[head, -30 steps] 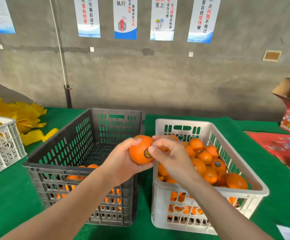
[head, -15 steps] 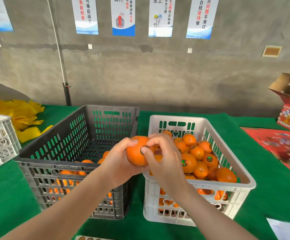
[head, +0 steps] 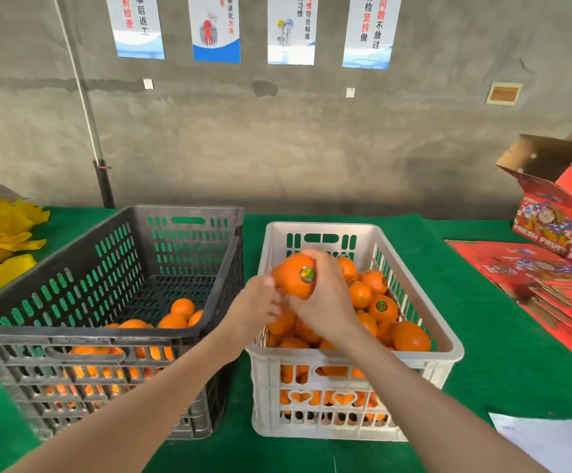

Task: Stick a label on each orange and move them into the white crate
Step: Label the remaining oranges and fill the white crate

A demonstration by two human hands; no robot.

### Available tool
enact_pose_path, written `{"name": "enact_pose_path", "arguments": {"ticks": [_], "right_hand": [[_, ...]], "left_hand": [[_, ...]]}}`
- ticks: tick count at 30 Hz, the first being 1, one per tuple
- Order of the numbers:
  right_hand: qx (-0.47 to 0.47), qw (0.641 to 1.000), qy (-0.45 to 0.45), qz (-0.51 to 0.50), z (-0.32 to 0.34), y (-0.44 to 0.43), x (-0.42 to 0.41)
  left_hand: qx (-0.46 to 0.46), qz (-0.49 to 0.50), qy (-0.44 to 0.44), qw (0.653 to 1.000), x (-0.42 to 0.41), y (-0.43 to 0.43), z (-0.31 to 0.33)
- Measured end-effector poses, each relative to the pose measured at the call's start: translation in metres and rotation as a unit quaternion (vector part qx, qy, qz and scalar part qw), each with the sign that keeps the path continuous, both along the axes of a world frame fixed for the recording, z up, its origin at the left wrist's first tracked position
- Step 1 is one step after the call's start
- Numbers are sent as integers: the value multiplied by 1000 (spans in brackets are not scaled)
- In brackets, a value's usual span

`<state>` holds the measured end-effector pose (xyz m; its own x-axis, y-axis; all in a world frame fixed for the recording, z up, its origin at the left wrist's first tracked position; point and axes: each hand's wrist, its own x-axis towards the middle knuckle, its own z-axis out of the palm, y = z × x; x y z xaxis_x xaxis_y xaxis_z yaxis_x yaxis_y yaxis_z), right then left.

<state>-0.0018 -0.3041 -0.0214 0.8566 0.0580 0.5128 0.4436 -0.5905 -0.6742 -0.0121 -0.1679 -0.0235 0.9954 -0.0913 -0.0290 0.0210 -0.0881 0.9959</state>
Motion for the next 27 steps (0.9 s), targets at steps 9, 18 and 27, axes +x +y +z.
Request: {"name": "enact_pose_path", "arguments": {"ticks": [9, 18, 27], "right_hand": [[-68, 970, 181, -145, -38, -69, 88], [28, 989, -144, 38, -10, -23, -7], [-403, 813, 362, 216, -150, -15, -88]], "left_hand": [[445, -60, -154, 880, 21, -12, -46], [408, 18, -190, 893, 12, -12, -41], [312, 23, -234, 920, -27, -9, -45]]}}
